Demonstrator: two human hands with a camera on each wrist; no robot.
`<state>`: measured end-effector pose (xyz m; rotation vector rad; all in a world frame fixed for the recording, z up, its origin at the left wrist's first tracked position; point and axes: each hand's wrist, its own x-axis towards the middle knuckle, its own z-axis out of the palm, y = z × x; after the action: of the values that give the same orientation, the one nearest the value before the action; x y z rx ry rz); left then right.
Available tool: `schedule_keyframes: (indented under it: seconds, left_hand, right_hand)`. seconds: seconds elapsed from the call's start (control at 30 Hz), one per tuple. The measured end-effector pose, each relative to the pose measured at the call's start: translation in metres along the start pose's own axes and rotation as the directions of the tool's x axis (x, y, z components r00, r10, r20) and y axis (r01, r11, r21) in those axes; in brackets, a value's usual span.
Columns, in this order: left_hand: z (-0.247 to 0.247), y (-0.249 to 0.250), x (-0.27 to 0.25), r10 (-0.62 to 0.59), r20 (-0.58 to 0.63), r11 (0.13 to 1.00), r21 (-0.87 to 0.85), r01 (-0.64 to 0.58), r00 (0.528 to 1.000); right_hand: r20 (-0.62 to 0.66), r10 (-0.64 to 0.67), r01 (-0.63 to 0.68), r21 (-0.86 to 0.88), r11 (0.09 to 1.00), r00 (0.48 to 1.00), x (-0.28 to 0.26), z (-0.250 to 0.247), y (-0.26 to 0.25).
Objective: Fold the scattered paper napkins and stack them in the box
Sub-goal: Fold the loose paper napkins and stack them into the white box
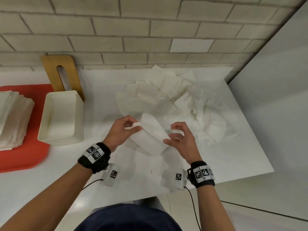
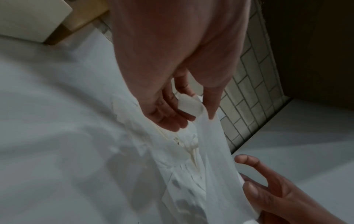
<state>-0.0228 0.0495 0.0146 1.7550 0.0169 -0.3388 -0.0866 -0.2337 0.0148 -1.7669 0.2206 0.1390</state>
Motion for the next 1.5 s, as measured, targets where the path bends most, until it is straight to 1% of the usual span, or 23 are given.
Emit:
schedule_keyframes:
  seconds: [0.07, 0.13, 0.23, 0.3, 0.43, 0.5, 0.57, 0.63, 0.67, 0.73, 0.83, 0.9, 0.97, 1.03, 1.1, 1.13, 1.17, 1.2, 1.23, 1.27, 1.37, 1.43, 1.5]
  left_hand:
    - [-0.007, 0.007, -0.002, 0.019, 0.016, 0.999, -0.046, -0.018, 1.0]
    - [-0.011, 0.012, -0.005, 0.051, 0.024, 0.997, -0.056, -0.049, 0.998]
    - [-0.013, 0.024, -0.009, 0.107, 0.026, 0.993, -0.044, -0.106, 0.994]
    - [-0.019, 0.037, -0.013, 0.104, 0.016, 0.988, -0.114, -0.102, 0.994]
    - [-0.048, 0.053, -0.017, 0.112, 0.029, 0.973, -0.206, -0.103, 0.993]
    - [-0.063, 0.05, -0.018, 0.087, 0.023, 0.973, -0.218, -0.079, 0.996]
    - [-0.072, 0.047, -0.022, 0.066, 0.08, 0.979, -0.2, -0.048, 0.995]
    - [-0.075, 0.045, -0.025, 0.05, 0.141, 0.997, -0.073, -0.04, 0.989]
    - [-0.075, 0.042, -0.024, 0.022, 0.146, 1.0, 0.008, -0.023, 0.989]
    - [-0.07, 0.042, -0.021, -0.056, 0.142, 0.998, 0.032, 0.052, 0.988]
    - [-0.052, 0.042, -0.014, -0.114, 0.194, 0.959, -0.235, 0.159, 0.974]
    - [-0.04, 0.043, -0.01, -0.145, 0.137, 0.902, -0.389, 0.188, 0.98]
    - [-0.036, 0.042, -0.006, -0.139, 0.065, 0.89, -0.429, 0.154, 0.988]
    - [-0.039, 0.042, -0.004, -0.097, -0.005, 0.949, -0.302, 0.091, 0.995]
    - [-0.046, 0.04, -0.004, -0.037, -0.081, 0.999, -0.042, 0.033, 0.996]
    - [-0.05, 0.038, -0.004, -0.011, -0.115, 0.997, 0.072, 0.019, 0.993]
    - [-0.053, 0.035, -0.005, 0.013, -0.138, 0.989, 0.151, 0.008, 0.99]
    - [-0.055, 0.033, -0.006, 0.025, -0.145, 0.982, 0.188, 0.003, 0.989]
    - [-0.058, 0.03, -0.005, 0.02, -0.153, 0.98, 0.197, 0.01, 0.988]
    - [-0.06, 0.029, -0.005, 0.014, -0.162, 0.981, 0.191, 0.017, 0.987]
    - [-0.062, 0.026, -0.008, 0.016, -0.187, 0.987, 0.159, 0.015, 0.982]
    - [-0.062, 0.03, -0.012, 0.08, -0.177, 0.99, 0.133, -0.056, 0.981]
    - [-0.061, 0.033, -0.015, 0.179, -0.144, 0.973, 0.175, -0.153, 0.973]
  right_hand:
    - [0.014, -0.046, 0.047, -0.037, 0.998, 0.999, 0.003, 0.013, -0.007]
    - [0.058, -0.101, 0.111, -0.19, 0.976, 0.993, 0.006, 0.034, -0.012]
    - [0.149, -0.26, 0.299, -0.465, 0.833, 0.954, 0.013, 0.067, -0.011]
    - [0.121, -0.372, 0.379, -0.515, 0.769, 0.92, 0.02, 0.082, -0.01]
    - [0.112, -0.51, 0.467, -0.6, 0.65, 0.853, 0.025, 0.083, -0.016]
    - [0.136, -0.53, 0.497, -0.592, 0.634, 0.837, 0.023, 0.074, -0.021]
    - [0.178, -0.482, 0.499, -0.509, 0.701, 0.858, 0.022, 0.066, -0.031]
    - [0.252, -0.401, 0.473, -0.433, 0.767, 0.881, 0.02, 0.059, -0.047]
    - [0.291, -0.344, 0.441, -0.41, 0.798, 0.893, 0.017, 0.057, -0.056]
    - [0.338, -0.219, 0.334, -0.335, 0.881, 0.915, 0.012, 0.057, -0.067]
    - [0.369, -0.066, 0.13, -0.153, 0.98, 0.927, 0.005, 0.061, -0.068]
    - [0.396, 0.016, 0.02, -0.088, 0.996, 0.918, 0.005, 0.061, -0.057]
    - [0.36, 0.047, 0.021, -0.182, 0.983, 0.932, 0.012, 0.051, -0.036]
    - [0.169, 0.091, -0.008, -0.438, 0.899, 0.981, 0.024, 0.032, -0.009]
    - [-0.057, 0.137, -0.135, -0.727, 0.673, 0.989, 0.031, 0.017, 0.016]
    - [-0.094, 0.146, -0.16, -0.817, 0.554, 0.985, 0.033, 0.014, 0.027]
    - [-0.084, 0.14, -0.142, -0.87, 0.473, 0.986, 0.035, 0.014, 0.035]
    - [-0.057, 0.127, -0.108, -0.894, 0.435, 0.99, 0.037, 0.018, 0.042]
    - [-0.038, 0.117, -0.085, -0.901, 0.425, 0.992, 0.04, 0.023, 0.044]
    - [-0.03, 0.121, -0.081, -0.891, 0.447, 0.992, 0.044, 0.026, 0.046]
    - [-0.007, 0.139, -0.084, -0.828, 0.554, 0.99, 0.06, 0.029, 0.043]
    - [0.024, 0.118, -0.054, -0.789, 0.612, 0.993, 0.067, 0.026, 0.042]
    - [0.069, 0.071, 0.004, -0.744, 0.669, 0.995, 0.071, 0.025, 0.041]
